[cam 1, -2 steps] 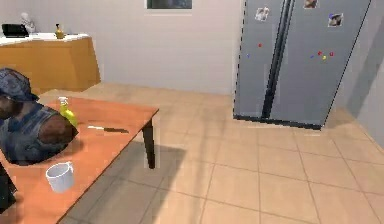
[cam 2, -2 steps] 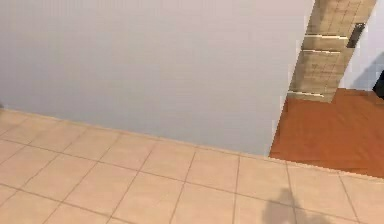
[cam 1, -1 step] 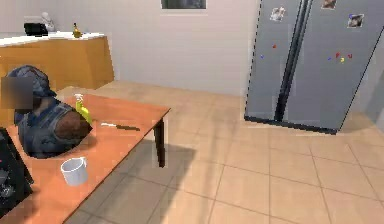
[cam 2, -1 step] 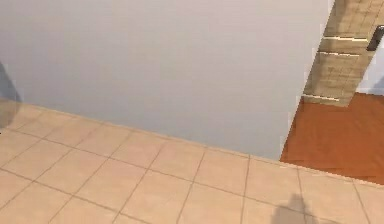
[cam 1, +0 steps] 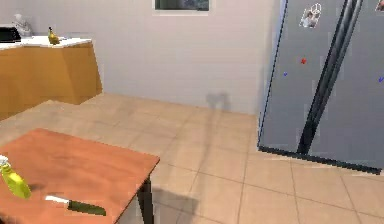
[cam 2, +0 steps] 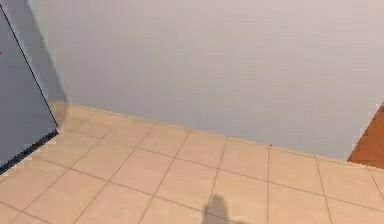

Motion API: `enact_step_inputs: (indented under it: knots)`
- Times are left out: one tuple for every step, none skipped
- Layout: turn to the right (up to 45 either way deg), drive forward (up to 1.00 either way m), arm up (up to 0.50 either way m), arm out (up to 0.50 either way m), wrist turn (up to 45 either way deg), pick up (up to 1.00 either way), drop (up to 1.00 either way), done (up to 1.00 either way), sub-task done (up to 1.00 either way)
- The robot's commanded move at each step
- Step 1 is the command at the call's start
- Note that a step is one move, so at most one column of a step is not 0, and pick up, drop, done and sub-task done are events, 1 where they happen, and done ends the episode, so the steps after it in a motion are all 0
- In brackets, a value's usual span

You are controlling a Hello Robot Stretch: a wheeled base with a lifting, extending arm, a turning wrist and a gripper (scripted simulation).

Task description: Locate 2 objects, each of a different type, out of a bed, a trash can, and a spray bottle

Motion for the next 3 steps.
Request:
enact_step_inputs:
  knots:
    - [-45.0,0.0,0.0,0.0,0.0,0.0,0.0,0.0,0.0]
    - [0.0,0.0,0.0,0.0,0.0,0.0,0.0,0.0,1.0]
    - [-45.0,0.0,0.0,0.0,0.0,0.0,0.0,0.0,0.0]
